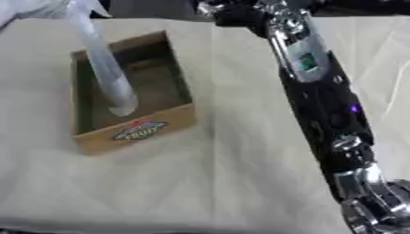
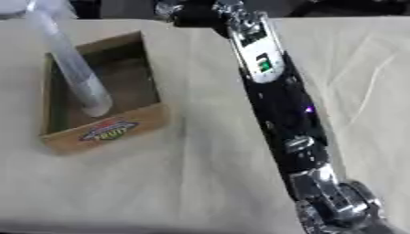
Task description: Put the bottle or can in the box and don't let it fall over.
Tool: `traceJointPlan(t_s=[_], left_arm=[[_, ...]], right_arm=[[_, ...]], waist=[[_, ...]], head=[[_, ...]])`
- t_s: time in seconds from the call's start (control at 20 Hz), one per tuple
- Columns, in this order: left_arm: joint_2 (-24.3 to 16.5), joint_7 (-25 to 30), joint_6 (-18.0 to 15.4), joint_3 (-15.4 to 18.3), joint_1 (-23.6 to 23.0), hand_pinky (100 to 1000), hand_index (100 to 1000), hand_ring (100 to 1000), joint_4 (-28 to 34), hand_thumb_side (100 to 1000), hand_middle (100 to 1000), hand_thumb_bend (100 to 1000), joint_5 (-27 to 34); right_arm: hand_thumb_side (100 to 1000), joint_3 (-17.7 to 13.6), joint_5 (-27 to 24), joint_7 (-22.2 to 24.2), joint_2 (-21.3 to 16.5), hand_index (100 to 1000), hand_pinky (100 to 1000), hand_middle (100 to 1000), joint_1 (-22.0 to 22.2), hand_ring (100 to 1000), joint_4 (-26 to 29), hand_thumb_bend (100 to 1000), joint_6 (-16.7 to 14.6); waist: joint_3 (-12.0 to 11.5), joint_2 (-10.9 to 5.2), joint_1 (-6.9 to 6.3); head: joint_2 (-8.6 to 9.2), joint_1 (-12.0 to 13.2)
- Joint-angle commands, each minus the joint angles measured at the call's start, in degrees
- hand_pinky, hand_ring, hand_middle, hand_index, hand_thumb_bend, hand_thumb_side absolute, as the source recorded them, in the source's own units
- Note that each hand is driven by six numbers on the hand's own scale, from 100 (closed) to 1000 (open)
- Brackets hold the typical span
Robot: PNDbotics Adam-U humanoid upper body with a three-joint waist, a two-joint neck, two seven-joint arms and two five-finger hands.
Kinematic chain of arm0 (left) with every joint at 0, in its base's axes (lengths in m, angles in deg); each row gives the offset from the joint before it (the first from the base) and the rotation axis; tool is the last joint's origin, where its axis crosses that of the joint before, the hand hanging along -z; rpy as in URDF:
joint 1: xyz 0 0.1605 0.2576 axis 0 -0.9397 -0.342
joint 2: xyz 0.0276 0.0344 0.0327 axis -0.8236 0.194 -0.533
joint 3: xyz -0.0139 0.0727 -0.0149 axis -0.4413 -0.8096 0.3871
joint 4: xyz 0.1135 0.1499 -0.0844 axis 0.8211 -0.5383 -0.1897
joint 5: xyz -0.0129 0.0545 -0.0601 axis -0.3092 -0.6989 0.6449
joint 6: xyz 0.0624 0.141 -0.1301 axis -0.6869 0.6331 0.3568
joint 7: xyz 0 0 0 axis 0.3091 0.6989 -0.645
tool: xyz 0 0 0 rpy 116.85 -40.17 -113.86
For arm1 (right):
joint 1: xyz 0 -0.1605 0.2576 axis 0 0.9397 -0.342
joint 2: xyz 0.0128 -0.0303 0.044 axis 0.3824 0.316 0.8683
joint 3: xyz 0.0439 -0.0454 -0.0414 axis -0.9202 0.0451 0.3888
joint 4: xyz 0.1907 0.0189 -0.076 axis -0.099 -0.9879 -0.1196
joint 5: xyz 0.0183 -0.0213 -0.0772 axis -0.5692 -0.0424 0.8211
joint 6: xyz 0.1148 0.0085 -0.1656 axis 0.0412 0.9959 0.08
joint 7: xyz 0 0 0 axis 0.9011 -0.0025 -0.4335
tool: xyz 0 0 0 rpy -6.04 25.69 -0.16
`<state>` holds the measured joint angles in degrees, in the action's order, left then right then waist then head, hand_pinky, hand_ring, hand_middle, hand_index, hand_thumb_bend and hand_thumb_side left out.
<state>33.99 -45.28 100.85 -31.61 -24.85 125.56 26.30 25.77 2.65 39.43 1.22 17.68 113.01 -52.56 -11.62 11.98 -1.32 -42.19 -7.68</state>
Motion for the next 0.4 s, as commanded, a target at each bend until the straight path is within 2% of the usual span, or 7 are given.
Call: traceJointPlan(t_s=[0.05,0.1,0.25,0.4], left_arm=[[-2.6,-0.4,-0.1,1.0,0.0,1000,803,1000,0.7,100,794,100,-0.5],[-2.8,-0.4,-0.1,1.0,-0.1,1000,804,1000,0.7,100,794,100,-0.5],[-3.2,-0.4,0.0,0.9,-0.4,1000,804,1000,0.7,100,794,100,-0.7],[-3.6,-0.4,0.0,0.9,-0.6,1000,803,1000,0.7,100,794,100,-0.8]], right_arm=[[422,-1.1,-6.6,-1.5,-5.1,1000,1000,1000,1.8,1000,6.5,100,-0.3],[460,-1.5,-8.8,-2.3,-6.3,1000,1000,1000,3.3,1000,8.1,100,-0.2],[470,-2.9,-15.0,-6.7,-9.1,1000,1000,1000,7.3,1000,11.4,100,0.3],[470,-3.7,-18.7,-10.5,-11.0,1000,1000,1000,11.8,1000,13.8,100,-0.7]], waist=[[0.7,-1.51,0.00],[1.3,-1.71,0.12],[2.6,-2.31,0.35],[3.8,-2.97,0.43]], head=[[-0.57,1.5],[-0.79,2.0],[-1.44,3.2],[-1.85,4.3]])
